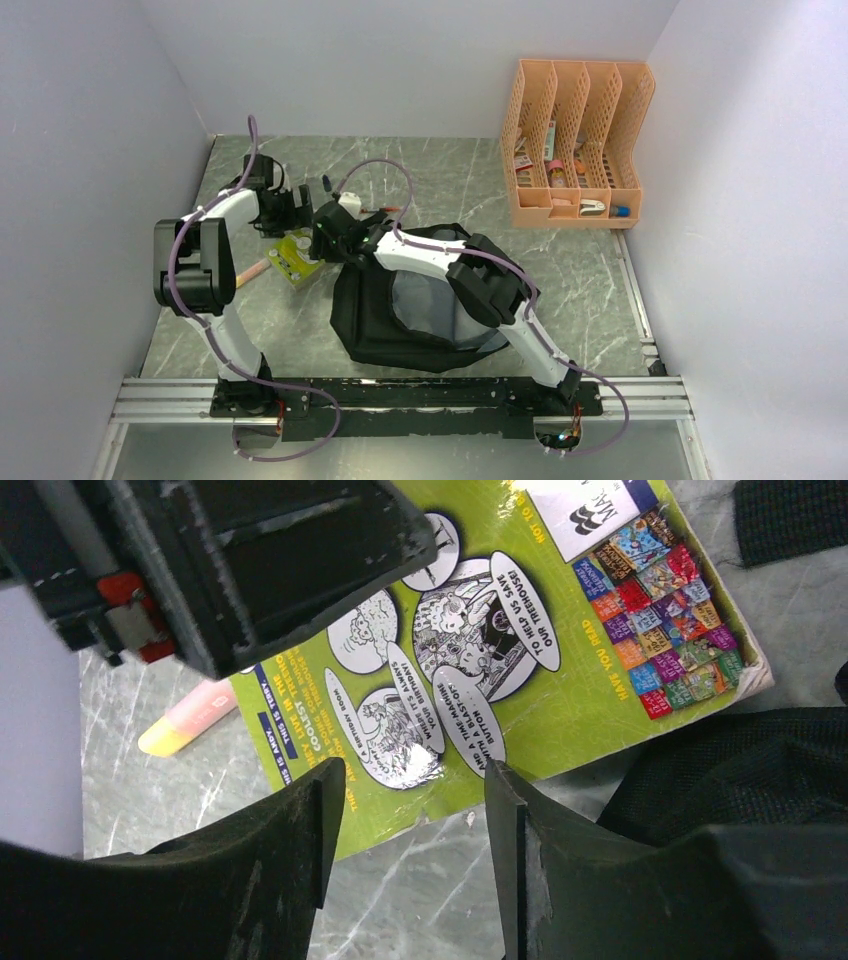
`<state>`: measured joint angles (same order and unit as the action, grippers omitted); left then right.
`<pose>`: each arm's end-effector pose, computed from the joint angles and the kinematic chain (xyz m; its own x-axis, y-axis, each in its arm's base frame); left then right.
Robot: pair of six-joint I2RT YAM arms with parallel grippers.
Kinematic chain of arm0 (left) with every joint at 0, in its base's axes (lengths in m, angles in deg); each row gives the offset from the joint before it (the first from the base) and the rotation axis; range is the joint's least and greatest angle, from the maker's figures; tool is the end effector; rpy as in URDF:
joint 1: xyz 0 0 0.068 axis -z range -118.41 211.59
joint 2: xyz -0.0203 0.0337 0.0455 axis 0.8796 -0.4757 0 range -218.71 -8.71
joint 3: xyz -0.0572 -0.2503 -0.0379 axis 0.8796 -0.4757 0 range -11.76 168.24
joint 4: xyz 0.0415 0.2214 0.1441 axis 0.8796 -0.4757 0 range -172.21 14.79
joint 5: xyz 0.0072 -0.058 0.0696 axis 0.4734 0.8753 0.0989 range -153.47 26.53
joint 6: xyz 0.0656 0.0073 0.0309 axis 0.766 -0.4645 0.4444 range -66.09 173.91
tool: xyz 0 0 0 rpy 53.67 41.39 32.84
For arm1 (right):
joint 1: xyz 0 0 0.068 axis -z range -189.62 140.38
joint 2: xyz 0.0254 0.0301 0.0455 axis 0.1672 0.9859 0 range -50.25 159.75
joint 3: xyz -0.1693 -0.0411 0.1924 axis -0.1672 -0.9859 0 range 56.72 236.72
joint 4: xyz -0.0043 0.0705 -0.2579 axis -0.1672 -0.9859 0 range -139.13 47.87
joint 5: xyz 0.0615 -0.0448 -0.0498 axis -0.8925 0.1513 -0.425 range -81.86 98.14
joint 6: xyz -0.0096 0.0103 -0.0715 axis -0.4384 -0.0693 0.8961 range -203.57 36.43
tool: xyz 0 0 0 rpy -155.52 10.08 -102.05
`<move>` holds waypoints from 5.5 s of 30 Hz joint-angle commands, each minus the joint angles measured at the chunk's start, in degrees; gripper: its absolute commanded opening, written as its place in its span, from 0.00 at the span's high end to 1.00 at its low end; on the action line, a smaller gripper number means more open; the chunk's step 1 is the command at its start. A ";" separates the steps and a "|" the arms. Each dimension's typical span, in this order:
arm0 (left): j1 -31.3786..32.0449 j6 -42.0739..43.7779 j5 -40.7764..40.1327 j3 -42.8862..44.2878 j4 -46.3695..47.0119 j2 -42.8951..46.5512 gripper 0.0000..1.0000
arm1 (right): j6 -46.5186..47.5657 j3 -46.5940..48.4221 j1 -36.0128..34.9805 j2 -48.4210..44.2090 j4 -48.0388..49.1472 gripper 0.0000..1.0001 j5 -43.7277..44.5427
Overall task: Pack the student bag
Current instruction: Move the distractor to the corner of the board, then pick up the book from the center of the board.
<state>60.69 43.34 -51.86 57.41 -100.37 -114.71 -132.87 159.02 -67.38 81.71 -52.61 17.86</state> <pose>0.3888 -0.0061 0.1337 -0.8823 -0.1936 -0.4290 -0.0842 0.9617 -0.2608 0.2955 0.4492 0.1411 -0.8042 0.1259 -0.5809 -0.2377 0.8276 0.5085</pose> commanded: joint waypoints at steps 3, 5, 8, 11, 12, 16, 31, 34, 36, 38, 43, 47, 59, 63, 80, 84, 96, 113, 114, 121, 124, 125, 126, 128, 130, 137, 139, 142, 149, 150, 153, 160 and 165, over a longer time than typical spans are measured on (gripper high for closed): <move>-0.13 -3.76 -7.01 -3.42 0.56 6.75 0.03 | -1.36 0.48 1.19 1.03 -6.12 0.41 0.97; -0.14 -3.89 -8.76 -3.66 0.08 7.38 0.03 | -1.24 -1.65 1.16 -1.00 -5.11 0.40 1.45; -0.07 -3.96 -8.88 -3.69 -0.20 7.75 0.03 | -1.55 -5.38 1.25 -3.33 -3.92 0.40 2.09; -0.07 -4.03 -8.78 -3.99 0.18 7.71 0.03 | -2.10 -6.83 1.24 -4.46 -4.15 0.39 0.79; -0.08 -3.97 -8.59 -4.03 0.28 7.53 0.03 | -2.57 -7.54 1.22 -4.65 -3.61 0.39 0.19; -0.08 -3.51 -6.74 -4.04 0.69 6.14 0.03 | -4.13 -6.26 1.68 -2.40 -3.97 0.37 -1.34; 0.12 -3.81 0.08 -5.12 2.31 1.43 0.03 | 0.23 4.52 9.19 6.71 -0.37 0.36 -4.20; 0.54 -4.33 1.31 -5.44 2.48 1.82 0.03 | 2.11 7.54 10.46 8.80 0.25 0.37 -5.91; 0.62 -4.76 2.34 -6.02 2.84 2.78 0.03 | 3.23 9.30 11.23 10.24 1.06 0.37 -7.66; 2.25 -5.26 3.20 -6.80 3.33 4.15 0.03 | 4.45 11.40 12.04 11.95 1.29 0.38 -9.29; 2.86 -6.07 2.06 -8.52 3.64 6.82 0.04 | 6.87 13.75 12.97 13.68 -0.47 0.40 -9.54; 2.82 -7.44 0.08 -8.81 3.60 6.62 0.05 | 8.89 15.06 13.01 13.69 -5.63 0.40 -9.24; 2.29 -8.93 -1.43 -8.71 4.73 7.73 0.05 | 10.51 12.40 12.52 13.57 -7.37 0.40 -18.13; 1.39 -9.70 -0.63 -9.42 5.57 8.35 0.03 | 10.28 12.40 12.87 14.99 -7.26 0.49 -17.43; -0.75 -11.14 1.88 -11.61 6.56 8.97 0.03 | 7.68 2.88 18.83 15.18 -1.89 1.00 -18.39; -0.76 -13.02 6.19 -13.46 8.41 8.53 0.03 | 7.63 2.47 19.32 15.43 -1.83 1.00 -18.74; -2.19 -22.59 17.48 -24.27 20.79 9.51 0.05 | 7.56 3.21 19.44 15.86 -1.63 1.00 -20.28; -3.35 -36.61 32.98 -33.13 51.40 11.42 0.32 | 7.88 4.52 19.23 16.66 -2.24 1.00 -22.31; -3.39 -37.07 33.11 -33.09 52.12 11.50 0.35 | 7.98 4.57 19.26 16.66 -2.26 1.00 -22.36; -3.40 -35.16 31.58 -29.01 47.63 11.61 0.63 | 8.18 3.34 19.26 14.81 -0.21 1.00 -22.63; -3.40 -32.19 28.86 -26.31 42.27 12.67 0.74 | 8.53 2.69 19.28 12.44 1.11 0.88 -22.51; -3.40 -31.32 28.07 -25.61 40.78 13.14 0.80 | 8.67 2.58 19.34 11.43 1.46 0.79 -22.42; -3.40 -30.34 27.08 -24.93 39.23 13.77 0.87 | 8.69 2.49 19.33 10.31 1.77 0.70 -22.27; -3.40 -28.03 25.61 -23.48 36.04 15.20 0.95 | 8.76 2.09 19.56 7.66 2.76 0.60 -22.11; -3.41 -25.56 24.07 -22.14 33.02 17.22 0.95 | 9.41 1.07 19.69 4.41 4.44 0.56 -21.72; -3.40 -14.78 18.52 -15.64 21.17 28.55 0.95 | 14.56 -9.43 20.49 -12.10 17.52 0.51 -21.26; -3.33 -12.05 17.31 -13.32 18.22 31.42 0.95 | 15.16 -14.69 21.00 -17.22 22.14 0.51 -20.90; -2.26 -9.39 14.15 -9.99 16.04 35.16 0.95 | 16.20 -22.53 22.22 -24.61 28.62 0.50 -21.26; 8.69 -0.73 9.87 -4.90 22.72 40.10 0.95 | 19.93 -38.80 23.92 -41.83 36.87 0.49 -20.01; 9.91 0.65 10.06 -4.00 23.95 40.23 0.95 | 20.39 -40.78 23.92 -44.54 37.22 0.48 -19.06; 10.82 3.78 14.88 -0.01 24.53 38.12 0.95 | 22.99 -46.32 23.92 -53.93 37.50 0.47 -16.99; 12.56 18.72 33.02 7.09 22.26 32.42 0.95 | 34.36 -58.18 23.92 -75.45 36.53 0.34 -16.04; 15.56 37.61 32.06 10.28 7.50 32.60 0.95 | 42.60 -61.68 23.92 -86.83 35.83 0.27 -18.51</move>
<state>73.63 62.60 -24.19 63.33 -86.32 -83.41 -100.21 98.87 -43.47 0.20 -17.72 0.74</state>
